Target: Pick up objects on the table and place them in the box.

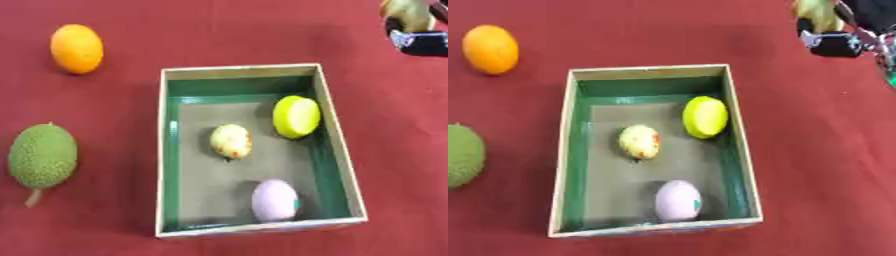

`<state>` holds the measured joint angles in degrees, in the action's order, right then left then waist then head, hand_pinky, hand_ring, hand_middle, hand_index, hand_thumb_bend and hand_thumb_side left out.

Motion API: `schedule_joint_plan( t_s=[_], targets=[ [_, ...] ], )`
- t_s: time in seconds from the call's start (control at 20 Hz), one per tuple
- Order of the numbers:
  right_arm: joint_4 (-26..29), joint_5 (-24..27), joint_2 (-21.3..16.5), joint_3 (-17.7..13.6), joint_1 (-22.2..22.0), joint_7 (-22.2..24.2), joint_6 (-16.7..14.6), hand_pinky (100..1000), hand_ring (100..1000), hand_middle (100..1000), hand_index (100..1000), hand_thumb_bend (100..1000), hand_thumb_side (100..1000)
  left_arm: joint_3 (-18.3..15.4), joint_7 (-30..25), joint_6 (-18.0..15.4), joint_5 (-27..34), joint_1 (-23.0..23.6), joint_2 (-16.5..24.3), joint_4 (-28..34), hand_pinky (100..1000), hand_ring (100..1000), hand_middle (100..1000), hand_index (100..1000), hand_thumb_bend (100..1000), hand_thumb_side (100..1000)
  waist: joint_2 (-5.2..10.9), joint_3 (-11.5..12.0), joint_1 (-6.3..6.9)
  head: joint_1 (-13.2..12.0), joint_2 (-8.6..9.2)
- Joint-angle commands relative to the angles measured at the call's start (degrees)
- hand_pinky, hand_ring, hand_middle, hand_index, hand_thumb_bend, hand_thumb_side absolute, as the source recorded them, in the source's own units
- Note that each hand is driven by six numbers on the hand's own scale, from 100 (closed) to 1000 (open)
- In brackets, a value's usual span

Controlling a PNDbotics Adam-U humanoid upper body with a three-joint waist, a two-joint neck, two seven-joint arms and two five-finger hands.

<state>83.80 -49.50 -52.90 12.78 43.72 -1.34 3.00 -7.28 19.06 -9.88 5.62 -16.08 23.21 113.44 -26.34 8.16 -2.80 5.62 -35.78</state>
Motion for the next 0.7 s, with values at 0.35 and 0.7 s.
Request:
schedule_joint_plan(
  t_s=[0.35,0.7],
  targets=[
    [11.5,9.7,-4.8,0.0,-2.1,2.8,2.1,618,626,502,584,100,294,-0.4,0.0,-0.1,-0.3,-0.2,0.9,1.1,754,611,585,803,100,549,3.26,-0.2,-0.5,-0.3,-0.38],
    [23.3,16.4,-8.6,1.4,-6.8,7.8,2.4,619,618,508,593,100,309,-0.3,-0.1,-0.1,-0.8,-0.4,1.1,1.1,754,612,585,803,100,539,4.6,-0.3,-0.76,-0.5,-1.35]
  ],
)
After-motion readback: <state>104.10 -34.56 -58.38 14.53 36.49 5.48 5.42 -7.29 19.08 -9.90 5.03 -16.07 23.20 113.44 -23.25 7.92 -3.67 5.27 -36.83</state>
